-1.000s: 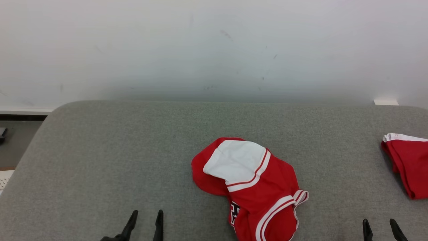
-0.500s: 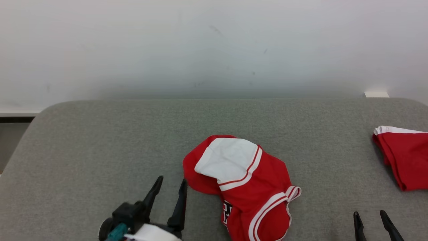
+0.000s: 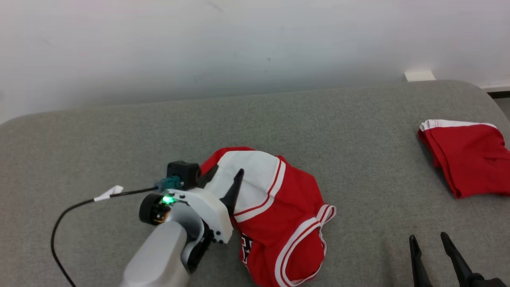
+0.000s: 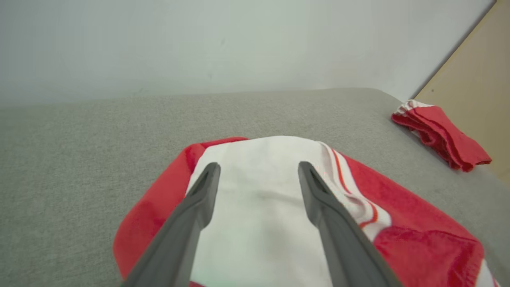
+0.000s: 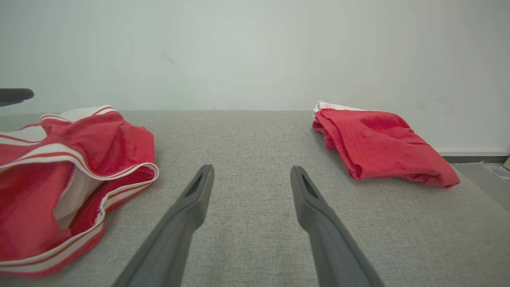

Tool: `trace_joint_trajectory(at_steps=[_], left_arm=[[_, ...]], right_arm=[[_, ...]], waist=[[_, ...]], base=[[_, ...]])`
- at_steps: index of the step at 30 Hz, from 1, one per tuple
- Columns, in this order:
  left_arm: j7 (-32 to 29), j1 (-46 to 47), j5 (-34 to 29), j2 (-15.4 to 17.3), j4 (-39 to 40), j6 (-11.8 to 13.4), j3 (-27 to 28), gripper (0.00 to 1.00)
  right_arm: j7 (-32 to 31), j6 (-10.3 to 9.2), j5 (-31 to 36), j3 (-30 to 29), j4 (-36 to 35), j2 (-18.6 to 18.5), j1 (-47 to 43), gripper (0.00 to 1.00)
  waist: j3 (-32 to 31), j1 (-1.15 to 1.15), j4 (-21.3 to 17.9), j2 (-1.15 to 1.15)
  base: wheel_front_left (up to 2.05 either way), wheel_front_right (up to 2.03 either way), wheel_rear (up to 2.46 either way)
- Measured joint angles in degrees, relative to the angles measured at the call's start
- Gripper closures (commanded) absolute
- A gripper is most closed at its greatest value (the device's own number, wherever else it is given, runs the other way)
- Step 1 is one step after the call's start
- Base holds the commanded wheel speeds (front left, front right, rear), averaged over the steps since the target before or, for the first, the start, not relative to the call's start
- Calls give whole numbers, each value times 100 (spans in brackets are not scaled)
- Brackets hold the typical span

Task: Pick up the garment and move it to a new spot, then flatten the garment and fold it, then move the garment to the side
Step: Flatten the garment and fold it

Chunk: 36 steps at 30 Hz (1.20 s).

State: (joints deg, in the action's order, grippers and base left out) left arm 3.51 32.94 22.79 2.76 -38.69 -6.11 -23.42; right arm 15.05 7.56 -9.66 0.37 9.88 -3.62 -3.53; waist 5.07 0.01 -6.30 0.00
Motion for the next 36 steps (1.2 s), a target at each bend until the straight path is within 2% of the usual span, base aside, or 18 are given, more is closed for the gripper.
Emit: trace_joint_trajectory(at_steps=[8, 21, 22, 24, 30, 36], left_arm=[[21, 621, -66, 177, -1422, -20, -35, 0], [413, 1088, 30, 156, -2447, -89, -111, 0], [414, 1103, 46, 145, -2492, -92, -136, 24], [414, 1118, 86, 116, -2549, -100, -186, 99], [530, 1135, 375, 30, -2527, -126, -336, 100], [824, 1423, 700, 18, -2125, -127, -309, 100]], right_arm=[[0, 1, -37, 101, 65, 4, 190, 0], [0, 0, -36, 93, 94, 0, 240, 0], [0, 1, -36, 93, 93, 0, 240, 0], [0, 1, -36, 92, 98, 0, 240, 0], [0, 1, -44, 96, 132, 2, 238, 0], [0, 1, -52, 48, 168, 1, 164, 0]], waist=[[345, 0, -318, 0], [424, 0, -407, 0], [417, 0, -406, 0], [409, 0, -397, 0], [353, 0, -368, 0], [200, 0, -293, 0]], base=[[0, 0, 0], [0, 0, 0], [0, 0, 0], [0, 0, 0], [0, 0, 0], [0, 0, 0]])
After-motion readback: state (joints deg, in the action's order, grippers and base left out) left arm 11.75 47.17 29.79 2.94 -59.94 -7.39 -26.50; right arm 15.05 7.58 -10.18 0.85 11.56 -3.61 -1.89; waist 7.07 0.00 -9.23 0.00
